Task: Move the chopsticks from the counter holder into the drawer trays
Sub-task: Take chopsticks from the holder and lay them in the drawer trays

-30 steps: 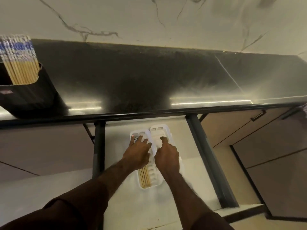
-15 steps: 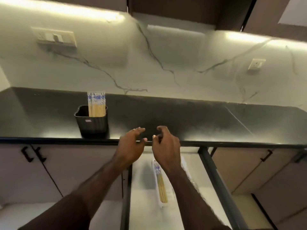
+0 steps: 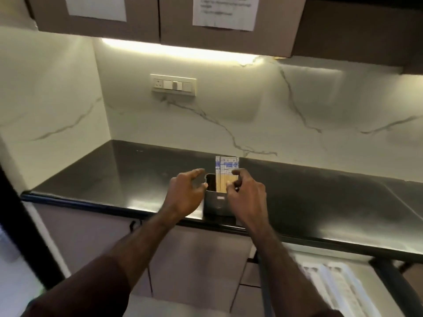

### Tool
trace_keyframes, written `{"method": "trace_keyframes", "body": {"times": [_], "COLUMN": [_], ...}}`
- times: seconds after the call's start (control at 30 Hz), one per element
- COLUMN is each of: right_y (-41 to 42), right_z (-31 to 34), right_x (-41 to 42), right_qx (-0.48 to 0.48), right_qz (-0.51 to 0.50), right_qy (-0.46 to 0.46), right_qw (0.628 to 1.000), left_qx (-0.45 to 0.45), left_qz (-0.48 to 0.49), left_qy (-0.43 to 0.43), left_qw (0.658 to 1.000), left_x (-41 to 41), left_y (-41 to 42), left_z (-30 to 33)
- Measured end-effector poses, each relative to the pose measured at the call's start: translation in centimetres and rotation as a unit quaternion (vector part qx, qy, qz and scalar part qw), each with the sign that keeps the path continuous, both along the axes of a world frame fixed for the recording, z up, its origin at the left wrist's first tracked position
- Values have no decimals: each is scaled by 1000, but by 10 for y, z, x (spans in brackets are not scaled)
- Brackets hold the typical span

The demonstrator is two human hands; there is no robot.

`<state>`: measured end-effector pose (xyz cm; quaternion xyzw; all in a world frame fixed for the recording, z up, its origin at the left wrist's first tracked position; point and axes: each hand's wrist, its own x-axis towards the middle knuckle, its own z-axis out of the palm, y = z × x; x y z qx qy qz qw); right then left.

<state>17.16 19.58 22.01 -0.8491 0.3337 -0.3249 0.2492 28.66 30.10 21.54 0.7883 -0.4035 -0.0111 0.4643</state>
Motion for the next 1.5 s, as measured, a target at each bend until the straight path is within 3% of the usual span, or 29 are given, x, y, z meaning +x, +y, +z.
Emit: {"method": "trace_keyframes", "body": {"times": [0.27, 0.83, 1.27, 1.5], "right_y": [-13, -155, -166, -164], "right_z": [-18, -98, -127, -115], "right_x": [93, 193, 203, 208], "right_qx": [-5, 82, 99, 98], "right_qz": [-38, -98, -103, -81], "right_qy": [-13, 51, 65, 43], "right_qw": [999, 990, 988, 991], "left_qx": [4, 82, -38, -103], "left_qz": [-40, -69, -114, -105], "left_qy": [8, 121, 296, 404], "left_qw": [999, 987, 948, 903], "left_x": [94, 186, 204, 213], "left_y": [-32, -218, -244, -237], "left_z": [-4, -88, -117, -97]}}
